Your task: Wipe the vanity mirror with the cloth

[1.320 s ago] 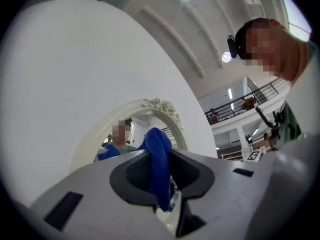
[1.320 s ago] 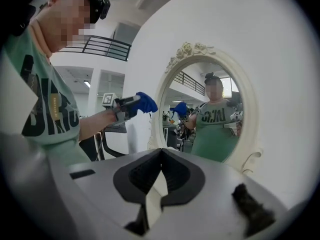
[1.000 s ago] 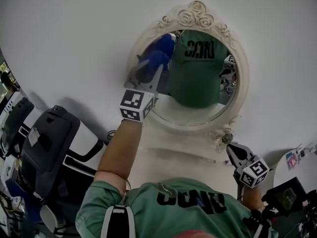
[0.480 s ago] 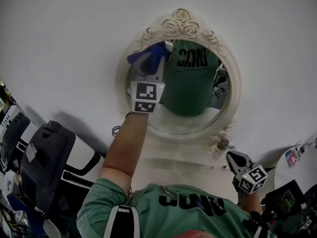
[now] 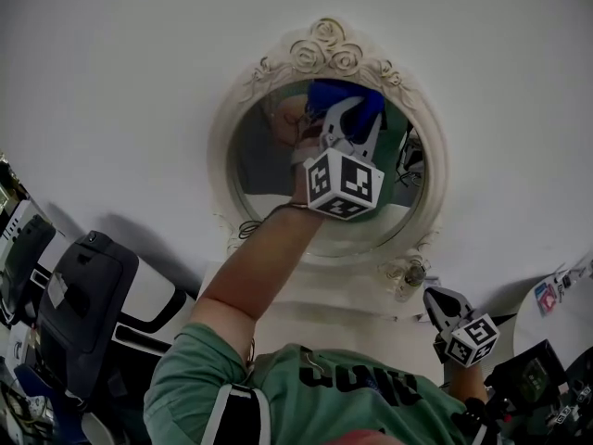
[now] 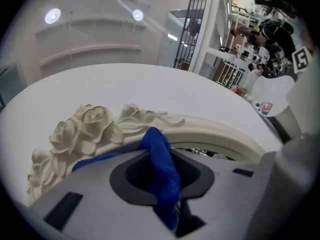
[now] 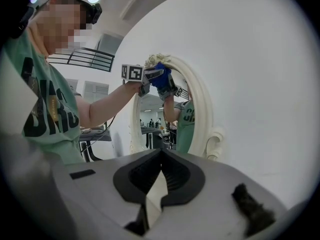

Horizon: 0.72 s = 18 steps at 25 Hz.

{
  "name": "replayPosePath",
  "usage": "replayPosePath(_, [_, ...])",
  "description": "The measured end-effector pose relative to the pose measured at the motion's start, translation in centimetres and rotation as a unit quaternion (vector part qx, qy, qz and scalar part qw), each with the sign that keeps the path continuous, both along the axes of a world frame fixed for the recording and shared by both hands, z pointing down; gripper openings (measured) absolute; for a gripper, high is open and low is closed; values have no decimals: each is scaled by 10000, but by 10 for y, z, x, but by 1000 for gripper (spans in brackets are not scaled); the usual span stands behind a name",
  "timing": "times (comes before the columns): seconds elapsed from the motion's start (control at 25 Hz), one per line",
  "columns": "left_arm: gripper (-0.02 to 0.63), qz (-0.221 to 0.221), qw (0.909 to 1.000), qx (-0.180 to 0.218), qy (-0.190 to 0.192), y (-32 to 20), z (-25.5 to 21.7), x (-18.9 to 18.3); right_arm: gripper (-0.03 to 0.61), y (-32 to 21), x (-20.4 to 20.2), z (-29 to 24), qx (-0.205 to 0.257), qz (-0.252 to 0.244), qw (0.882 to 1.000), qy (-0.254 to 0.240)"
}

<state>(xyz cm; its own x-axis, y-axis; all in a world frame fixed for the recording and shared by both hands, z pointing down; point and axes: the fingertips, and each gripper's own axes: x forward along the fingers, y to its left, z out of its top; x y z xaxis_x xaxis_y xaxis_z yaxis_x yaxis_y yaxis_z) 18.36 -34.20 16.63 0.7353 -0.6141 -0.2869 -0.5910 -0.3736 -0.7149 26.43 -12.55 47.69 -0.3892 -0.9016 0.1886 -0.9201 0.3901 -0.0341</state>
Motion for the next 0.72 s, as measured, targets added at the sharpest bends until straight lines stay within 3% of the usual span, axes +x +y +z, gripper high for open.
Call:
replayPosePath(0.32, [94,173,9979,42,-620,13,22,41,12,0,5,1,-20,11,10000,-45])
replayPosePath(0.48, [94,436,9966,-158,-681,17,27,39,12,-1,-3,-4,34,-38,10000,5])
replayPosePath(0.6, [94,404,9979,-136,-486,20,27,6,12,0,-7,-8,80,-53,9999,32])
replayPosePath(0.72, [94,26,9995,-300,68,3,28,-66,12,0,-6,-11,76,-42,10000,43])
